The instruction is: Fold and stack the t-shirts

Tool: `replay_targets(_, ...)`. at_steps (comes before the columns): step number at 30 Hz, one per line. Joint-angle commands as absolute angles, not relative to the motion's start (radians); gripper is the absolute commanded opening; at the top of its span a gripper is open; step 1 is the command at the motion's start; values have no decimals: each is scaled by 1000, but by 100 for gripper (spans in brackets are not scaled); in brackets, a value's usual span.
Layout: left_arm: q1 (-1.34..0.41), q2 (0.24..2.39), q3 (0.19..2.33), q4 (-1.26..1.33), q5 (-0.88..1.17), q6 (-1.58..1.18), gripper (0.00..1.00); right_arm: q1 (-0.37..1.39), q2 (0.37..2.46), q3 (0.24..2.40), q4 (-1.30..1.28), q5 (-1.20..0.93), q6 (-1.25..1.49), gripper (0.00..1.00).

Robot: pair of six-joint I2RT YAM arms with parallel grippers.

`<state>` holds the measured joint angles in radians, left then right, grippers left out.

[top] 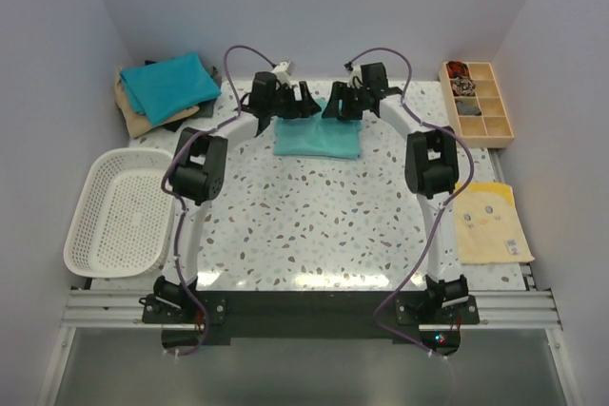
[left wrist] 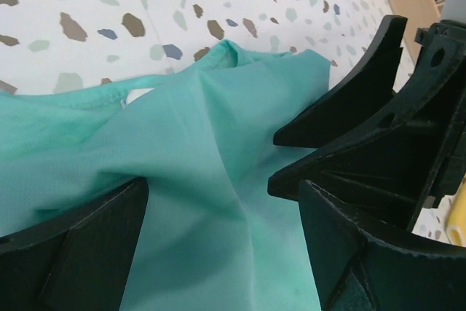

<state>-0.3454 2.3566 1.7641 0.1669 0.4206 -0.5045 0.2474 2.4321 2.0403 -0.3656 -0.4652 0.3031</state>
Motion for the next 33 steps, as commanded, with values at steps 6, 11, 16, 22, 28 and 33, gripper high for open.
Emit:
replay_targets(6, -282, 2448, 1859, 19, 262, -413, 91, 204, 2549, 2233, -422, -316, 261, 66)
replay_targets(11, -245, 2453, 1827, 8, 212, -413, 91, 178, 2548, 2198, -374, -299, 272, 67)
replay_targets(16, -224, 2439, 1799, 2, 193, -400, 91, 158, 2536, 2190, -382, -244, 256, 68)
replay_targets(22, -224, 2428, 1758, -35, 172, -400, 91, 153, 2542, 2180, -425, -247, 249, 68)
replay_targets(28, -225, 2271, 1527, 191, 204, -413, 91, 153, 2375, 1958, -219, -330, 241, 68)
replay_targets(33, -225, 2135, 1445, 264, 167, -397, 93, 155, 2250, 1907, -208, -354, 233, 70)
